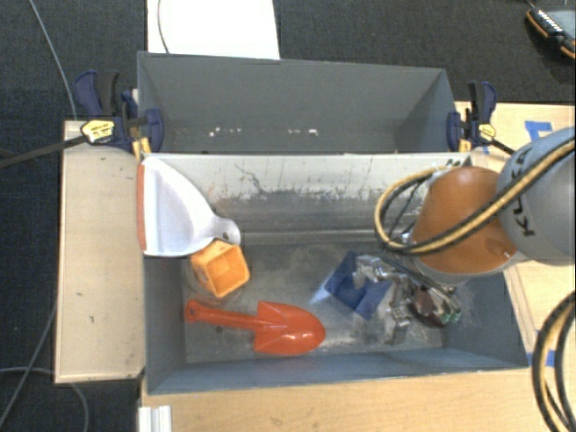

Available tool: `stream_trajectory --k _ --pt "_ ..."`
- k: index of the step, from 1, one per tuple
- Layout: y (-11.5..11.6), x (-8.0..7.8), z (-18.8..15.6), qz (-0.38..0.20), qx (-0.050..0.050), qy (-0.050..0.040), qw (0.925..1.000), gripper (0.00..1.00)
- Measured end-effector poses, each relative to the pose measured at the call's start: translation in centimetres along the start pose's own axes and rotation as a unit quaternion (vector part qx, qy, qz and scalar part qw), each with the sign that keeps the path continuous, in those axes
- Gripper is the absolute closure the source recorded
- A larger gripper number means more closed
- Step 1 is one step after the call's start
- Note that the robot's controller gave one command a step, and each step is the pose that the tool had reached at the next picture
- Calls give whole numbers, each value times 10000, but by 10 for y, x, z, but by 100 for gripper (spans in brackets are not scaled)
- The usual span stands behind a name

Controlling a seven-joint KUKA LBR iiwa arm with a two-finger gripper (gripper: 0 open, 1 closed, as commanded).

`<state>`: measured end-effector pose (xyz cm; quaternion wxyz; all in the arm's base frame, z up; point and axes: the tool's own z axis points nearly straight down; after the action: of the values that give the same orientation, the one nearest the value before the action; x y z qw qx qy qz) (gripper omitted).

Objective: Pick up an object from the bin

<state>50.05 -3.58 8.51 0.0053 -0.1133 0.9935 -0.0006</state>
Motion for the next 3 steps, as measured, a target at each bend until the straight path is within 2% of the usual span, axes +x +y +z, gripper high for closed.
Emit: stream_trajectory --k 1,2,3 --pt "-1 -23 15 -1259 37 -91 9920 100" --pt "-1 -23 15 -1258 37 -91 9920 100" --pt "-2 -29 -84 -1391 29 -80 9902 100"
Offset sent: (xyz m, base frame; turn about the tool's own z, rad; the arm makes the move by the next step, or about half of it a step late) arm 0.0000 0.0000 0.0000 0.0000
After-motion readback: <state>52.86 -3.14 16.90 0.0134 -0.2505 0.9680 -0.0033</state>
